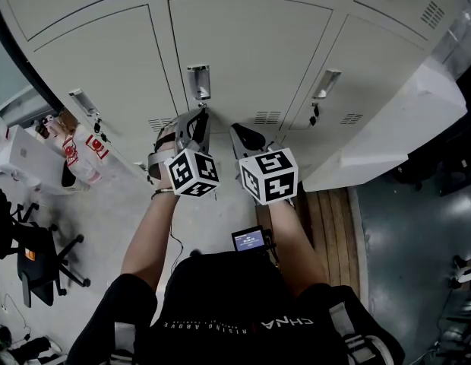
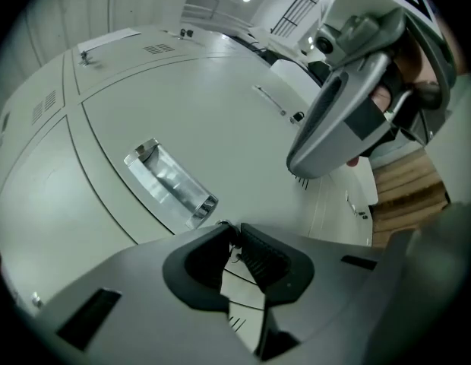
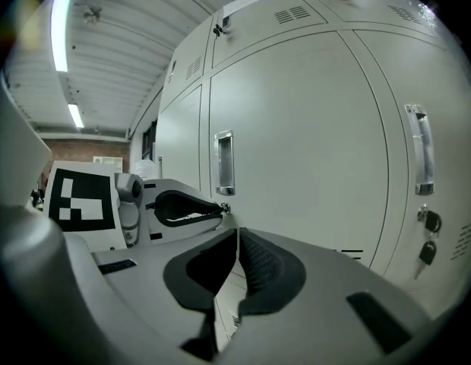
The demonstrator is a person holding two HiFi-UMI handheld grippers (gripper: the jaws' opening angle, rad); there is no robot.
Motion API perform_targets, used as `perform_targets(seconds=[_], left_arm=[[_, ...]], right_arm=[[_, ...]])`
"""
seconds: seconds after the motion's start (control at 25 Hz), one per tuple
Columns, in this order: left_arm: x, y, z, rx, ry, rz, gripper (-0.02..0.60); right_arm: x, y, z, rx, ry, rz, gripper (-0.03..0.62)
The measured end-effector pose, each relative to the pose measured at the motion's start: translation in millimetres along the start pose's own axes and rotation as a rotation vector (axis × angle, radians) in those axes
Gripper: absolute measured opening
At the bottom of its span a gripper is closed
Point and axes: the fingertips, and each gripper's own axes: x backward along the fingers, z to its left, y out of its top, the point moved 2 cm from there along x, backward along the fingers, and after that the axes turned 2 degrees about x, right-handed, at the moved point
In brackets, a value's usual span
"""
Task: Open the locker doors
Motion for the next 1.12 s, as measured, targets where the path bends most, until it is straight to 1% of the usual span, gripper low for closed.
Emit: perform_targets(seconds=[0.2, 0.48, 0.56, 0.92, 1.04, 1.12], left_arm=[[0.4, 1.2, -1.4, -0.177, -0.003, 0.019, 0.057], [1.1, -1.1, -4.4, -0.492, -0.025, 0.042, 0.057], [1.4, -0.9, -4.4, -0.571, -0.035, 0.038, 0.057], [1.9, -2.6, -6.8, -0.789, -0.093, 0.018, 0.057], [1.3, -3.5, -7.0, -0.829, -0.099, 0.002, 0.057], [0.9, -3.6, -7.0, -0.829, -0.096, -0.008, 0.057]], right_arm=[[0.7, -1.2, -0.3, -0.025, -0.008, -0.004, 0.037], [-0.7, -2.1, 1.6, -0.044, -0.009, -0.006, 0.037], [-1.6, -1.1, 2.7, -0.043, -0.008, -0.007, 0.037], [-2.6, -1.3, 8.4, -0.042, -0.007, -0.007, 0.037], [-3.1, -2.3, 8.5, -0.041, -0.009, -0.003, 0.037], [-3.3, -3.1, 8.8, -0.039, -0.011, 0.000, 0.037]])
